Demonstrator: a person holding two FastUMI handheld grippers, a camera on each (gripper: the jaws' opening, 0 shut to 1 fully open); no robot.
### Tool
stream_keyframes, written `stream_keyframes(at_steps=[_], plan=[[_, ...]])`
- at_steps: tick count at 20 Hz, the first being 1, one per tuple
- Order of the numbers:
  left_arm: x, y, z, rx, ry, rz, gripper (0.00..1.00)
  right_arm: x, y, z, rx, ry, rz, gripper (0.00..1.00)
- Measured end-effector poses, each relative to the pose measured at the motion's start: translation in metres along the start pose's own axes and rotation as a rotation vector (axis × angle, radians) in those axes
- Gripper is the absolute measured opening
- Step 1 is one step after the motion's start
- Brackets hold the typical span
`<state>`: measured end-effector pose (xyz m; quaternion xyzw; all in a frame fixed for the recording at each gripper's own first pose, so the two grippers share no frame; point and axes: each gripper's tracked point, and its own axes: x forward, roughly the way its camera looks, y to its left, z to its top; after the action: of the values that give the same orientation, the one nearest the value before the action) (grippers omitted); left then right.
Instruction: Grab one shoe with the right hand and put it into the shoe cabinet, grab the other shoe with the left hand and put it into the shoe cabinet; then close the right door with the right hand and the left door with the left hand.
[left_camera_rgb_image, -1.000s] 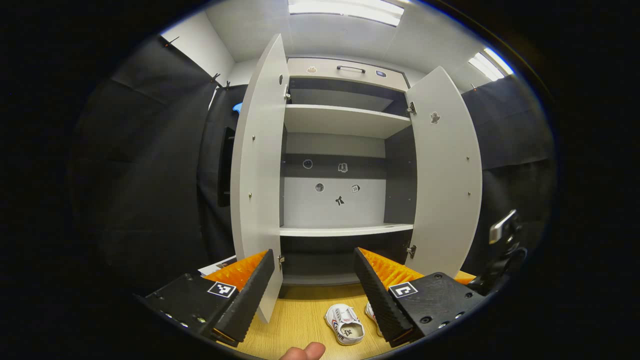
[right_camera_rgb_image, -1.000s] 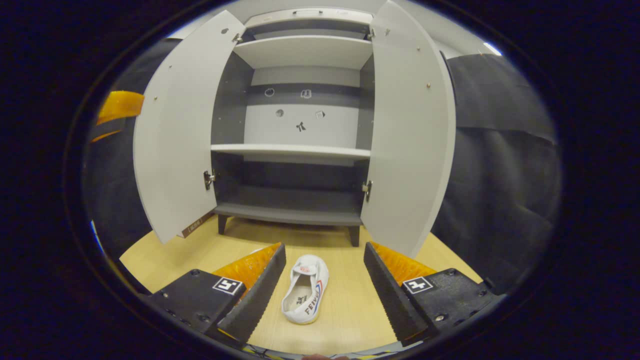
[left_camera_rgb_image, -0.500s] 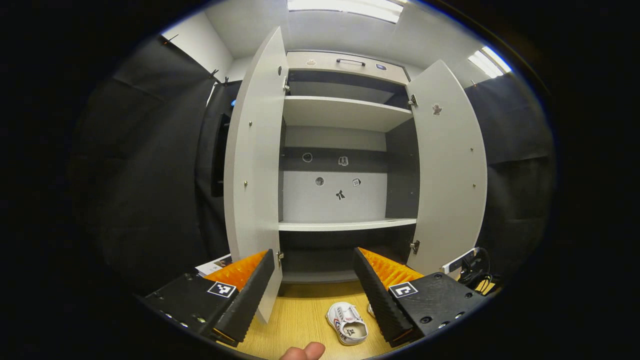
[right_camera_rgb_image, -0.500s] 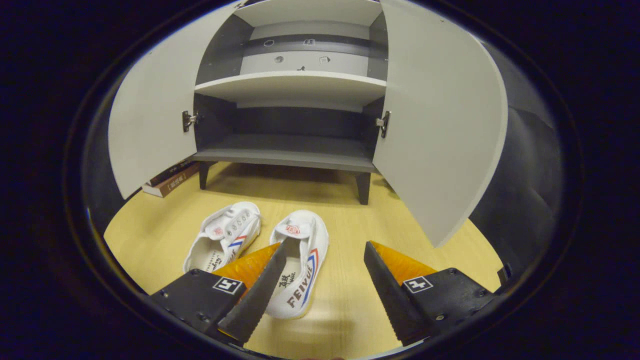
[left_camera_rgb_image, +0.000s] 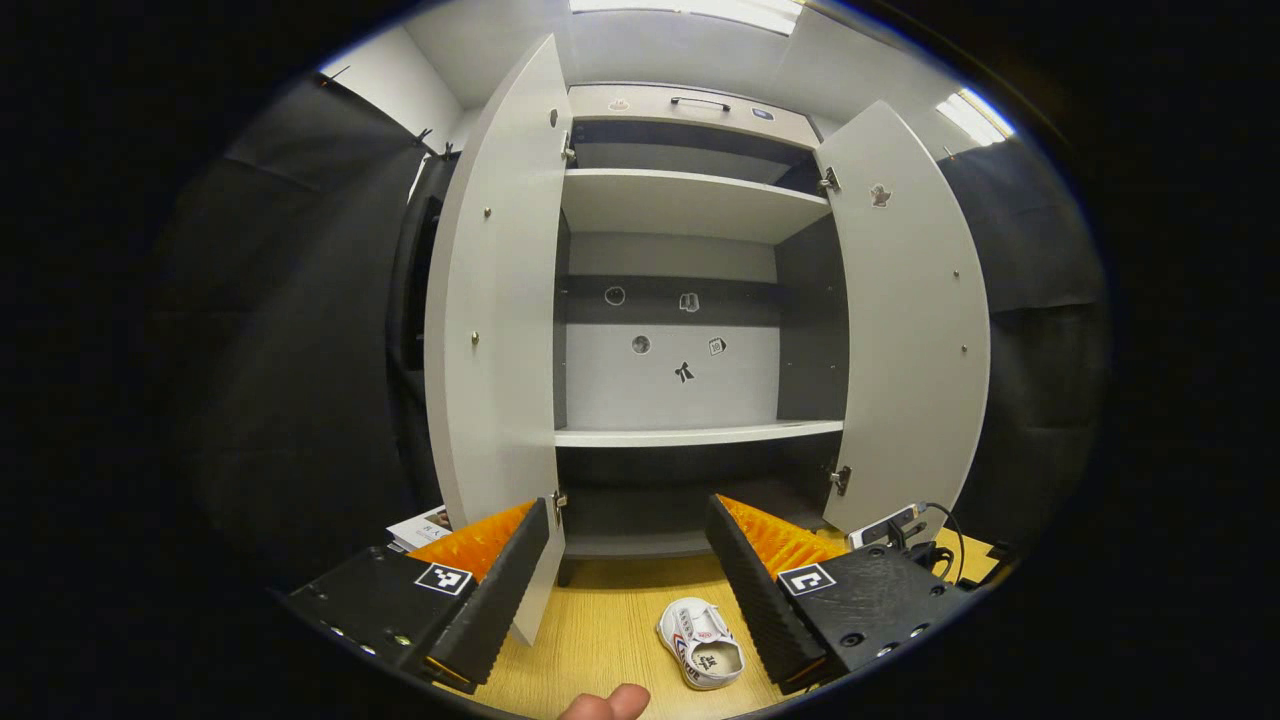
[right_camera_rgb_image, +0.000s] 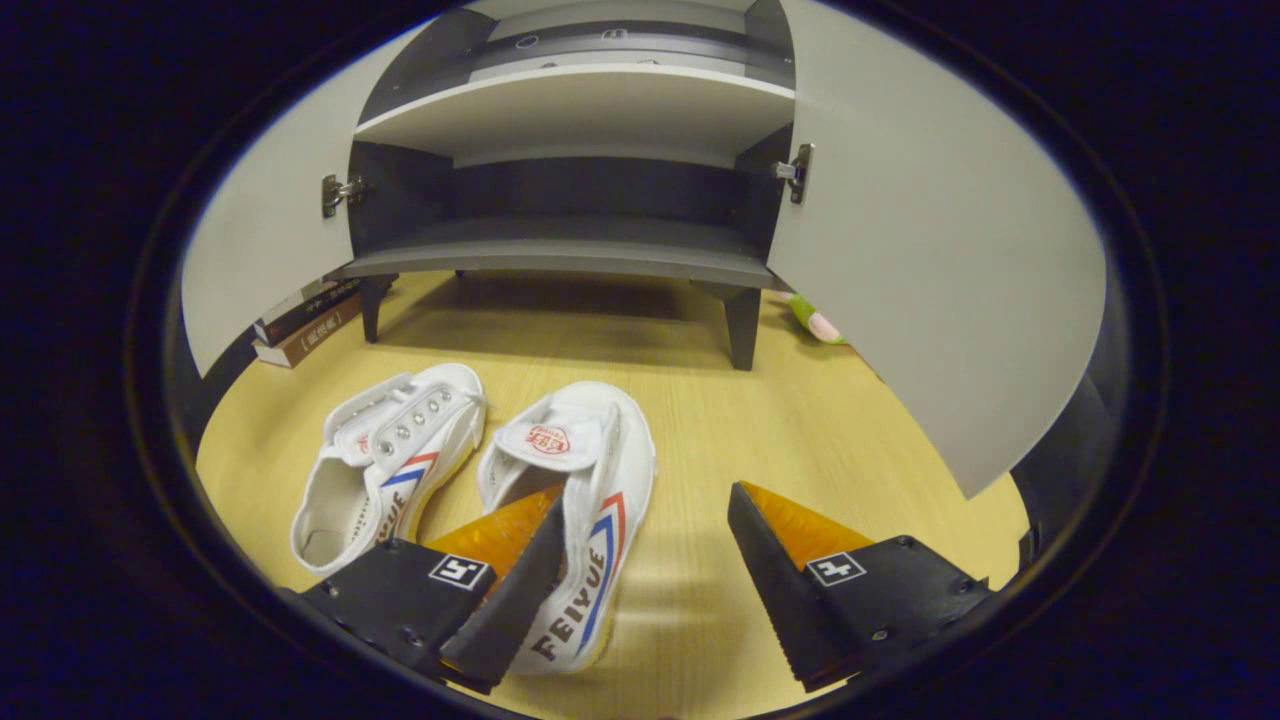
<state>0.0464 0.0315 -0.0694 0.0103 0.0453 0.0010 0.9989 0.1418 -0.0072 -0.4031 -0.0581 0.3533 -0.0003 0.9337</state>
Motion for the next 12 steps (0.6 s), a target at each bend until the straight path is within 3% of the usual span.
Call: stream_keyframes(at_steps=[6,12], plan=[[0.007,-0.001,-0.011,0.002,0.030,0.013,0.95,0.022,0.003,0.005,0.003,0.007,0.011,0.93],[0.013,-0.004,-0.018,0.019,0.051,0.014,0.95,0.041,0.012,0.011,-0.033,0.006,0.043,0.74]])
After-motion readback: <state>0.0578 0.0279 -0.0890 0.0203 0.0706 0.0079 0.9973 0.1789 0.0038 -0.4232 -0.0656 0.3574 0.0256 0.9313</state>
